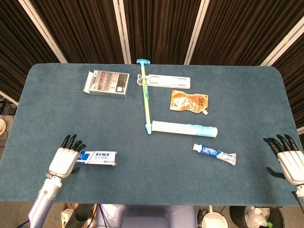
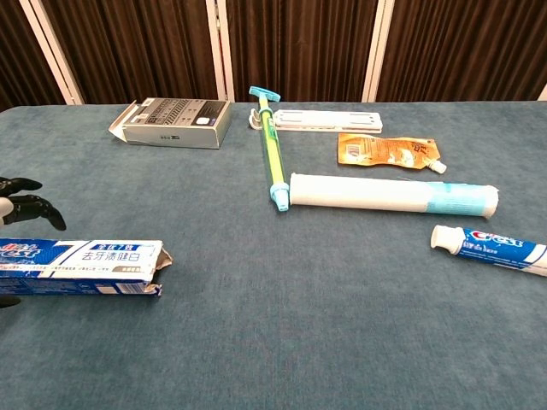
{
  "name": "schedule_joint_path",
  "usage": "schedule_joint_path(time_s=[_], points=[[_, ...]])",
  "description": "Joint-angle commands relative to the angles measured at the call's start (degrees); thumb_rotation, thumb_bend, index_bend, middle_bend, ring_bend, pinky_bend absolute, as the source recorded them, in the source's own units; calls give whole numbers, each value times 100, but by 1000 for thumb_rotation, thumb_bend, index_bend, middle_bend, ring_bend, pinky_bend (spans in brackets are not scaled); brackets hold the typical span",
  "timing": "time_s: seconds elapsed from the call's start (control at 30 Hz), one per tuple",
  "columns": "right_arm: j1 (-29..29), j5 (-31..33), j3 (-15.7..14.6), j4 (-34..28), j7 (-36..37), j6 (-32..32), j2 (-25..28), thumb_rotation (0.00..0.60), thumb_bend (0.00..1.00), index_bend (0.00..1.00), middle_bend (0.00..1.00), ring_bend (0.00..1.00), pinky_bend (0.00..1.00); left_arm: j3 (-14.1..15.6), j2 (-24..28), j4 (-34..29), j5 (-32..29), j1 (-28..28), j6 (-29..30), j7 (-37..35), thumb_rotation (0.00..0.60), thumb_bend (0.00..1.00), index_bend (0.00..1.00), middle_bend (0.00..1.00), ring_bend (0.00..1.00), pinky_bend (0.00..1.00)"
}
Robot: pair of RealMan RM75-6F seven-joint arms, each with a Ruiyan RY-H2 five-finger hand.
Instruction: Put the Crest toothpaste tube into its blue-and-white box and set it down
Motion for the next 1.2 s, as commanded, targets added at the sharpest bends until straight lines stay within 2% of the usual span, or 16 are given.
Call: schedule_joint_path(time_s=[0.03,0.2,0.5,0.67,0.87,1.2], points=[[7,2,-9,20,12,-26,-20,600,191,152,202,88,0,14,-49,72,-19,5,5,41,600,0,278,214,0,0],[4,14,-22,49,20,-51,-46,600,190,152,204,88,0,56,-121,170,-4,-8,-13,116,600,8,288,220,0,0],[-21,24,-41,70,59,-43,-17,600,190,154,213,89,0,103,-255,317,51,-33,-41,48,600,122,297,237,0,0],[-22,18,-44,37,41,-37,-7,600,191,155,213,89,0,121,-283,325,141,-29,27,15,600,276,325,266,11,0],[-27,15,-49,-5,7,-35,1,600,191,159,214,90,0,135,-264,312,194,2,117,14,600,365,347,294,29,0],[-63,26,-75,12,34,-29,16,600,190,163,218,92,0,123,-332,439,271,37,262,76,600,388,334,265,31,6]])
